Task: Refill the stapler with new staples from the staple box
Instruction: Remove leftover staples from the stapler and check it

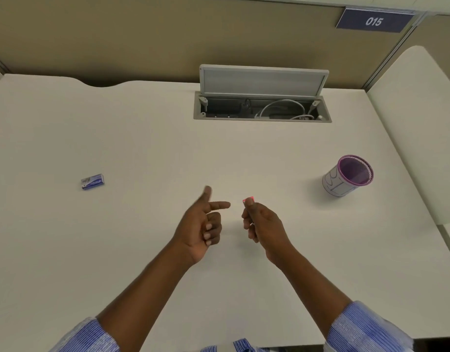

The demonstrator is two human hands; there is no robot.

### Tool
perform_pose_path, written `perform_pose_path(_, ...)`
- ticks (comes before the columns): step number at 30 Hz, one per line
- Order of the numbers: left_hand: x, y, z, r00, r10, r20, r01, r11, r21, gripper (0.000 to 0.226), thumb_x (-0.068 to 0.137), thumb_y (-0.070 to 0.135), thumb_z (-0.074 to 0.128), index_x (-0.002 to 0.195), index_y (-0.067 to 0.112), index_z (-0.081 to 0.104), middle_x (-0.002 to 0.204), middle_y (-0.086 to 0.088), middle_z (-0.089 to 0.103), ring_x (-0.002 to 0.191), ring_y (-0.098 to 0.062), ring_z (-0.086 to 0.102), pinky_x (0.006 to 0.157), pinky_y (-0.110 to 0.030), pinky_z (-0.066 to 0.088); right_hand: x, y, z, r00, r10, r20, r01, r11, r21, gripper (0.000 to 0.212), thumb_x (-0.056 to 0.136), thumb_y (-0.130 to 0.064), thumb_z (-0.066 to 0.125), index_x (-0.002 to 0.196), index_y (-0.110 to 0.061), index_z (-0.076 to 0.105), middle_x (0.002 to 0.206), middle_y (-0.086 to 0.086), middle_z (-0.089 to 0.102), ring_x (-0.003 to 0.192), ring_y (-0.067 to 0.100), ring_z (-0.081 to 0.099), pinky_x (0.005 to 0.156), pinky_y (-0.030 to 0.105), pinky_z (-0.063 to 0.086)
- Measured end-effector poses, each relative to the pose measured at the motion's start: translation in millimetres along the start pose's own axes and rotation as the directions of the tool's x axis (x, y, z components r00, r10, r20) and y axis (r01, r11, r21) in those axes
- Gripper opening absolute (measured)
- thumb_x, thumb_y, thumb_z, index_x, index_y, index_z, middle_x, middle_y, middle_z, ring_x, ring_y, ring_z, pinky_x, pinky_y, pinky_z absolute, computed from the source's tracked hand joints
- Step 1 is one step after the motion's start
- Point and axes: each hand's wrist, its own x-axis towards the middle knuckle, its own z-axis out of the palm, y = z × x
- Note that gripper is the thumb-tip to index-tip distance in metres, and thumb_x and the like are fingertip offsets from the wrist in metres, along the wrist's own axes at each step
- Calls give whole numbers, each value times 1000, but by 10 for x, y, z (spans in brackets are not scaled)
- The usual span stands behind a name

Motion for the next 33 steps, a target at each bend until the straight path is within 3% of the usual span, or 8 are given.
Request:
perform_pose_path(4,-106,57,9,992,46,114,-4,941,-339,80,86,75,49,113,3,69,56,-3,39,39,-14,31,44,-26,20,165,215,59,989,-140,-55,112,931,-348,57,95,-65,51,75,-11,55,62,-1,61,56,17,53,61,34,45)
perform_pose_path(7,-183,73,79,979,116,169,-31,900,-436,85,86,78,45,119,4,68,69,-7,61,48,-17,50,46,-25,39,250,351,83,951,-310,-1,218,671,-709,52,92,-68,44,83,-18,53,76,-4,57,70,19,55,59,32,37)
perform_pose_path(10,-254,88,167,965,167,204,-39,856,-515,93,84,81,41,128,4,66,99,-17,73,77,-26,70,67,-33,59,313,461,133,878,-472,81,300,411,-861,60,90,-66,33,102,-14,61,93,5,59,77,24,59,54,30,40)
perform_pose_path(15,-350,119,293,953,215,213,-59,822,-566,103,81,84,41,144,5,53,141,-26,60,123,-38,65,100,-45,56,445,474,192,817,-575,39,236,272,-933,31,88,-34,72,97,-5,65,87,14,60,68,29,56,48,36,49)
perform_pose_path(21,-364,86,385,947,243,211,-79,811,-579,111,79,90,36,152,7,43,151,-25,51,139,-42,50,114,-50,43,436,436,116,771,-636,33,287,301,-909,31,84,-37,62,85,-6,61,73,12,58,58,30,54,51,34,39)
perform_pose_path(27,-345,71,431,946,254,202,-82,789,-609,117,75,95,34,151,7,44,152,-24,50,145,-40,43,125,-51,23,19,-148,-142,793,-568,-219,380,743,-551,5,95,-23,64,98,-21,67,93,-4,64,79,6,62,67,25,46)
perform_pose_path(30,-331,68,469,947,259,191,-92,787,-610,118,74,95,37,152,7,42,152,-24,50,145,-40,43,125,-51,25,-436,-483,-247,703,-695,-150,562,672,-482,9,96,-13,65,100,-19,70,94,-7,67,81,4,62,67,14,44)
perform_pose_path(33,-329,62,549,946,250,205,-75,786,-613,118,72,96,37,152,10,42,151,-22,52,145,-39,43,110,-50,48,-739,-554,-228,663,-744,81,675,548,-495,13,94,-17,70,106,-17,74,97,-6,68,83,6,60,72,13,42)
